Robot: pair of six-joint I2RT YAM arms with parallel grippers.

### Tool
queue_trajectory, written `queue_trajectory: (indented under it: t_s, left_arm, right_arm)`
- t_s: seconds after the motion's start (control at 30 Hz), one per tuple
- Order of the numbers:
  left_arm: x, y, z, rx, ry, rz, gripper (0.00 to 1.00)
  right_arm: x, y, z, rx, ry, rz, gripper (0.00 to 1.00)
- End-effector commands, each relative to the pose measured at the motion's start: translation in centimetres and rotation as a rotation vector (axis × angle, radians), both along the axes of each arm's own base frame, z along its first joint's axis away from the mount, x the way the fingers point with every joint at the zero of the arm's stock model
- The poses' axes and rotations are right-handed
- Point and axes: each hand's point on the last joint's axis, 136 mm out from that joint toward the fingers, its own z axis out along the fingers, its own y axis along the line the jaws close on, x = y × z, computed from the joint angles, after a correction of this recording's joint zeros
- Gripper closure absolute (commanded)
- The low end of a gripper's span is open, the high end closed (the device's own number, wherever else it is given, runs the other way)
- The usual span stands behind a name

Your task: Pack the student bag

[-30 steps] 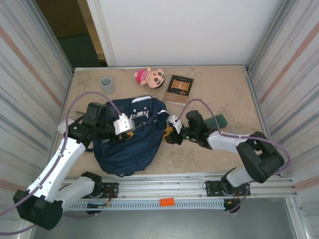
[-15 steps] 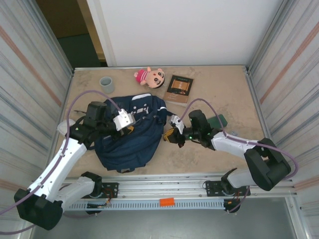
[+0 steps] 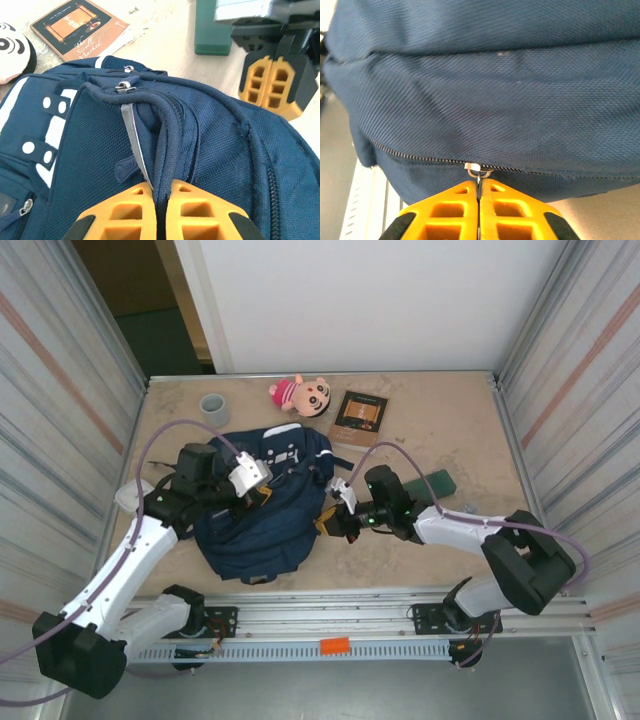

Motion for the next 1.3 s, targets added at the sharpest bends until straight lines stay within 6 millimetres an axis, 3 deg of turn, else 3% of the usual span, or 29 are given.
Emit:
queue_trajectory:
  t_s: [0.0, 0.2, 0.3, 0.4, 0.57, 0.8, 1.07, 1.27]
  left_arm:
    - [1.0, -1.2, 4.4, -0.130, -0.126, -0.020, 1.00]
    - [0.9, -1.2, 4.7, -0.158, -0.132, -0.002, 1.00]
    - [1.4, -0.7, 4.2, -0.140, -0.136, 0.038, 1.00]
    - [2.7, 0.3, 3.6, -0.105, -0.127, 0.137, 1.00]
    - [5.3, 2.3, 2.2, -0.037, -0.109, 0.353, 1.00]
    - [6.5, 0.5, 0.3, 0.083, -0.116, 0.439, 1.00]
    - [8.9, -1.3, 1.1, -0.100, -0.033, 0.611, 1.00]
    - [9.2, -4.3, 2.4, -0.219, -0.011, 0.547, 1.00]
  right_arm:
    - [1.0, 1.3, 0.7, 0.043, 0.036, -0.028, 0.83]
    - [1.9, 1.1, 0.1, 0.038, 0.060, -0.079, 0.82]
    - [2.3, 0.5, 0.1, 0.035, 0.061, -0.118, 0.93]
    - [2.5, -0.2, 0.8, 0.023, 0.051, -0.162, 1.00]
    - [2.1, -1.1, 2.1, -0.050, 0.052, -0.207, 1.00]
    - [0.3, -1.7, 4.0, -0.146, 0.096, -0.232, 1.00]
    - [-2.1, 1.6, 5.0, -0.135, 0.216, -0.238, 1.00]
    - [-2.7, 4.6, 4.6, -0.088, 0.296, -0.262, 0.96]
